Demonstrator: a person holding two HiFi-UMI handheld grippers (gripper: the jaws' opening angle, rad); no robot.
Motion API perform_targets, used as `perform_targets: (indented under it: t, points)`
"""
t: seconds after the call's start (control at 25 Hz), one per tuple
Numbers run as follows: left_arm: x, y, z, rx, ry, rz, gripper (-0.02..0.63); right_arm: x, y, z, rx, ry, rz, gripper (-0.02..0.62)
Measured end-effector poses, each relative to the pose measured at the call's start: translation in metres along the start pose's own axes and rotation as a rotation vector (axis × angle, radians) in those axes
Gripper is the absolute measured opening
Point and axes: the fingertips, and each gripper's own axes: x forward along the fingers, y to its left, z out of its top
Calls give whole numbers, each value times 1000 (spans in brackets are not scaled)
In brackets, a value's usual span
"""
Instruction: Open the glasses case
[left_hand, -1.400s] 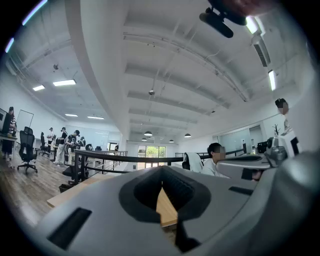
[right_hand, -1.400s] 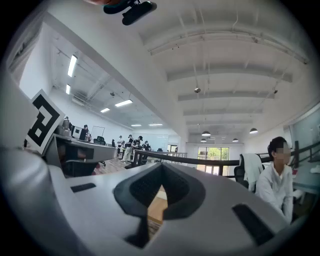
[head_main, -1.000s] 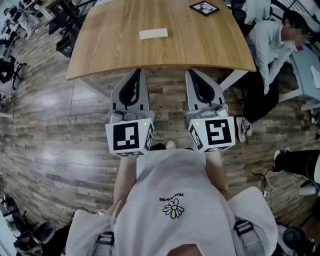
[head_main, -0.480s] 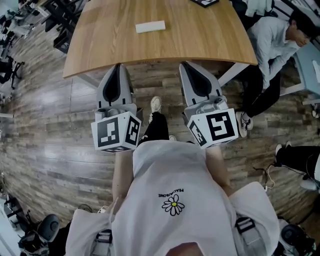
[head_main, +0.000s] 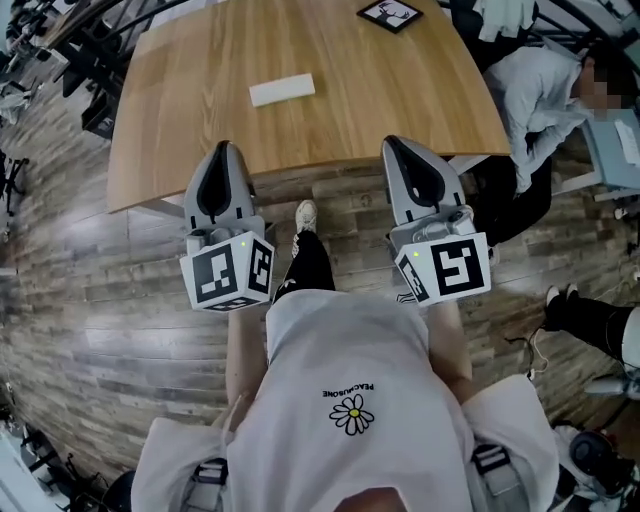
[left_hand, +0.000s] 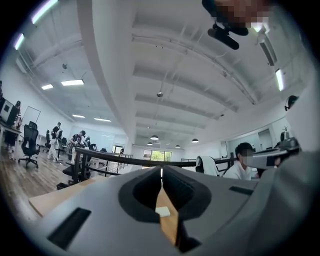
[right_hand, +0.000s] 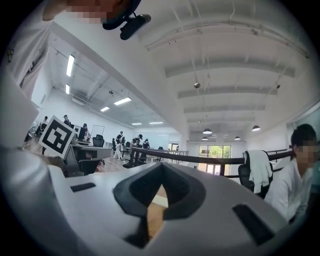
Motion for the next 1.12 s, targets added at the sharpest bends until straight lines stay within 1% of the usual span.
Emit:
perform_targets:
  t: [0.16, 0.24, 0.44, 0.6, 0.68, 0.8, 0.84, 0.92, 1.04, 1.12]
  points:
    - [55, 25, -22, -49, 35, 11, 20, 56, -22, -19, -30, 45, -19, 6]
    - [85, 42, -26, -72, 49, 15, 17, 89, -29, -24, -60, 63, -17, 6]
    - [167, 75, -32, -34, 71, 5, 17, 176, -48, -32, -86, 99, -10, 6]
    - [229, 104, -28, -34, 82, -19, 17, 238, -56, -34, -110, 118, -1, 8]
    - [252, 111, -28, -17, 98, -54, 17, 259, -61, -34, -122, 128, 6, 6]
    - [280, 108, -33, 46, 157, -148, 22, 280, -72, -41, -144, 150, 9, 8]
    - [287, 108, -35, 63, 171, -162, 23, 285, -75, -46, -158, 161, 8, 8]
    - [292, 114, -42, 65, 186, -145, 21, 292, -79, -54, -187, 175, 9, 6]
    - [285, 128, -54, 21, 204, -67, 21, 300, -80, -58, -213, 176, 34, 8]
    - [279, 133, -65, 18, 232, -36, 23, 304, -81, -58, -219, 171, 61, 8]
